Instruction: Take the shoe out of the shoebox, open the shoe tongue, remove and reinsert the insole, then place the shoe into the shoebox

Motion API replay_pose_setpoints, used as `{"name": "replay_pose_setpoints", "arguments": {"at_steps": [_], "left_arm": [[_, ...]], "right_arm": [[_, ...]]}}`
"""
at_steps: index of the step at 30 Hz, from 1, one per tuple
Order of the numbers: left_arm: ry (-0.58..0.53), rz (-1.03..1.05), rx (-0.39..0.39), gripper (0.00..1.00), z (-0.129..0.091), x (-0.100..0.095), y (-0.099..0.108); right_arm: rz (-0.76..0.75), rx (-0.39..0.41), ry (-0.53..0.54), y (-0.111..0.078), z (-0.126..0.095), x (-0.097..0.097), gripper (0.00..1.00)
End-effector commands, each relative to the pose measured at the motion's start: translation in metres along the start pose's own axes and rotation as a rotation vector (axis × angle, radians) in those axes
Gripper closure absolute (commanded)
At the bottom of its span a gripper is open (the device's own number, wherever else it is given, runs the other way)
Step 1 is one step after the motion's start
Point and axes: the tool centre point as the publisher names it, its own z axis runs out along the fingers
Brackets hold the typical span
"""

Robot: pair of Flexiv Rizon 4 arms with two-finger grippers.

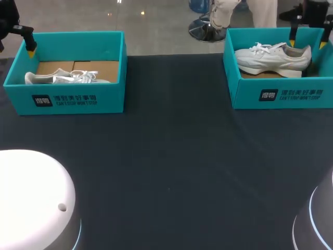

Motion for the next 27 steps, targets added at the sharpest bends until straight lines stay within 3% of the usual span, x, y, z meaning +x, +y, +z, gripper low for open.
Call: {"name": "replay_pose_setpoints", "arguments": {"at_steps": [1, 27], "left_arm": [[0.002, 0.0, -0.002, 0.0, 0.0, 0.0, -0.001], [0.002, 0.0, -0.002, 0.0, 0.0, 0.0, -0.001]], "right_arm": [[-0.003, 0.051, -0.001, 0.014, 0.009, 0.0, 0.0], [-0.02, 0.121, 0.015, 0.018, 0.054, 0.002, 0.0]]}}
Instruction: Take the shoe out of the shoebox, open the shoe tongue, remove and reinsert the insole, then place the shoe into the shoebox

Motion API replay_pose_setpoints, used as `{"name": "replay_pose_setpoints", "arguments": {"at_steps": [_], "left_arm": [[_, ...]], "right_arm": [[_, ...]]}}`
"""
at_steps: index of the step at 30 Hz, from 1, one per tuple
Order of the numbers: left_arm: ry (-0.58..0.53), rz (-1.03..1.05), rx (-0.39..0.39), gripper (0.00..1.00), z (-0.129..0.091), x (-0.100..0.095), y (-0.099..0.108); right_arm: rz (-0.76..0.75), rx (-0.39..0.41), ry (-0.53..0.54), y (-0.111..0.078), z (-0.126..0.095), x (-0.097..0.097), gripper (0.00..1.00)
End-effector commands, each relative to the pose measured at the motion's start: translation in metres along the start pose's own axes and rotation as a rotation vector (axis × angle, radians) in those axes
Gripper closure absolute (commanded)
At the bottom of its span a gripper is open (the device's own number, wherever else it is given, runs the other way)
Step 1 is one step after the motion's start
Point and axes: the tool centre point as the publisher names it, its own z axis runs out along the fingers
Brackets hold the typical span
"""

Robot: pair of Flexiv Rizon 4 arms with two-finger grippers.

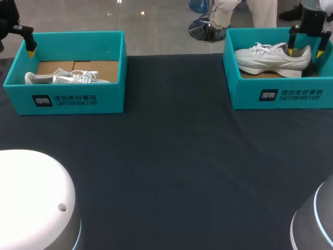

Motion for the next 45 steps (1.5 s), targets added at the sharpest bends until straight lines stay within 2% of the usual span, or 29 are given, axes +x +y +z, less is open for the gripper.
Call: {"name": "replay_pose_setpoints", "arguments": {"at_steps": [1, 9, 10, 11, 12, 13, 14, 35, 45], "left_arm": [[0.002, 0.0, -0.002, 0.0, 0.0, 0.0, -0.001], [0.002, 0.0, -0.002, 0.0, 0.0, 0.0, -0.001], [0.002, 0.0, -0.002, 0.0, 0.0, 0.0, -0.001], [0.002, 0.0, -0.002, 0.0, 0.0, 0.0, -0.001], [0.002, 0.0, -0.002, 0.0, 0.0, 0.0, -0.001], [0.002, 0.0, -0.002, 0.0, 0.0, 0.0, -0.001], [0.002, 0.0, -0.002, 0.0, 0.0, 0.0, -0.001], [0.002, 0.0, -0.002, 0.0, 0.0, 0.0, -0.001], [0.002, 0.0, -0.002, 0.0, 0.0, 0.0, -0.001]], "right_arm": [[0.0, 0.053, 0.0, 0.01, 0.006, 0.002, 0.0], [0.006, 0.05, -0.004, 0.01, 0.008, -0.001, 0.0], [0.007, 0.05, -0.004, 0.01, 0.008, -0.001, 0.21], [0.01, 0.049, -0.007, 0.01, 0.009, -0.002, 0.59], [0.016, 0.049, -0.011, 0.009, 0.009, -0.002, 0.75], [0.024, 0.052, -0.019, 0.009, 0.01, -0.003, 0.95], [0.026, 0.052, -0.019, 0.008, 0.01, -0.004, 1.0], [0.039, 0.045, -0.049, 0.001, 0.003, -0.006, 1.0], [0.045, 0.018, -0.109, -0.01, -0.018, -0.011, 1.0]]}}
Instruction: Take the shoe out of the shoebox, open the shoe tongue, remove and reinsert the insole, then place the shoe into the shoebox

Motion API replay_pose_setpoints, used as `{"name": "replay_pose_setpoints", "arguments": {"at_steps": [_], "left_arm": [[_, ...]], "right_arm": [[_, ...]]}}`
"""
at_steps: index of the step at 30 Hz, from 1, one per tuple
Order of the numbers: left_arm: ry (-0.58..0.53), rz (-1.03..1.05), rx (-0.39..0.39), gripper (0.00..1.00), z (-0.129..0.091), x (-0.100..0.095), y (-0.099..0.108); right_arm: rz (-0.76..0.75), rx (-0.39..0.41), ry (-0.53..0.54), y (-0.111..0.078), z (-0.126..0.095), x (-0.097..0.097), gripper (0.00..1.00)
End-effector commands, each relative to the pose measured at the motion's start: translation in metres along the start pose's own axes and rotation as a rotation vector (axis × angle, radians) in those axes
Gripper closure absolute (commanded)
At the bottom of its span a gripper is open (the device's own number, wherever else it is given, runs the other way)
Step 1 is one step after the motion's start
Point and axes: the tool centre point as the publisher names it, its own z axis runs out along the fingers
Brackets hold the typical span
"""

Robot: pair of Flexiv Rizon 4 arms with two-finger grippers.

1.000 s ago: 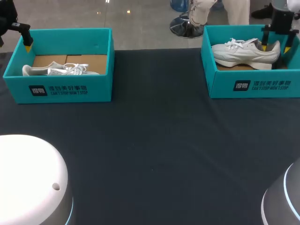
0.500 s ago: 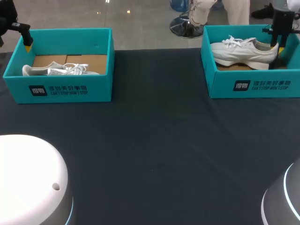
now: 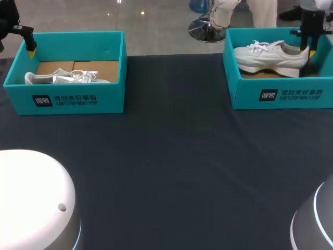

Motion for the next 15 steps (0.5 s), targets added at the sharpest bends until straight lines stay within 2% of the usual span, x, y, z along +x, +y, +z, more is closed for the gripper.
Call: {"name": "replay_pose_setpoints", "arguments": {"at_steps": [1, 15], "left_arm": [[0.002, 0.0, -0.002, 0.0, 0.0, 0.0, -0.001], [0.002, 0.0, -0.002, 0.0, 0.0, 0.0, -0.001]], "right_arm": [[0.009, -0.014, -0.015, -0.008, -0.017, -0.003, 1.0], [0.017, -0.056, -0.055, -0.029, -0.048, -0.019, 1.0]]}}
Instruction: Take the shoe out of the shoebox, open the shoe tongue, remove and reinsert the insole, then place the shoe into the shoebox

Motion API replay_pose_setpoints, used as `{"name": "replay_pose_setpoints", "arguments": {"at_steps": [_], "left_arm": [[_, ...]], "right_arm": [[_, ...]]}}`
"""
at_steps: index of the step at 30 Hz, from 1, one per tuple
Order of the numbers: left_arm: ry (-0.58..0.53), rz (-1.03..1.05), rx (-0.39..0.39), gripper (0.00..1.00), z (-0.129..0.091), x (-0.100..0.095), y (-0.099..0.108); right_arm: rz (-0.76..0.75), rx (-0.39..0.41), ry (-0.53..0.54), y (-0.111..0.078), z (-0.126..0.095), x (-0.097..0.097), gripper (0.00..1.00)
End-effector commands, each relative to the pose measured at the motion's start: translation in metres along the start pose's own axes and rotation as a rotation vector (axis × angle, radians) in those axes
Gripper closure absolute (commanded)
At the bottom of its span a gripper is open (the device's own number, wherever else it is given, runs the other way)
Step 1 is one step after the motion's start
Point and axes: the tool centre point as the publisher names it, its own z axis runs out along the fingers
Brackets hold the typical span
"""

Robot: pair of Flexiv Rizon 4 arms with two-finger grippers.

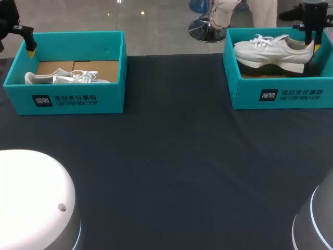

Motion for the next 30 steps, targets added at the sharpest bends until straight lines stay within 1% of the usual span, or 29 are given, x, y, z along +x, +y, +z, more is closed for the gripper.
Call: {"name": "replay_pose_setpoints", "arguments": {"at_steps": [1, 7, 15, 22, 30], "left_arm": [[0.002, 0.0, -0.002, 0.0, 0.0, 0.0, -0.001], [0.002, 0.0, -0.002, 0.0, 0.0, 0.0, -0.001], [0.002, 0.0, -0.002, 0.0, 0.0, 0.0, -0.001], [0.002, 0.0, -0.002, 0.0, 0.0, 0.0, -0.001], [0.002, 0.0, -0.002, 0.0, 0.0, 0.0, -0.001]], "right_arm": [[0.001, -0.04, -0.004, -0.016, -0.019, -0.006, 1.0], [0.004, -0.059, -0.037, -0.024, -0.047, -0.013, 1.0], [0.013, -0.086, -0.048, -0.034, -0.085, -0.025, 1.0], [0.035, -0.11, -0.061, -0.041, -0.122, -0.042, 1.0], [0.045, -0.144, -0.1, -0.041, -0.162, -0.062, 1.0]]}}
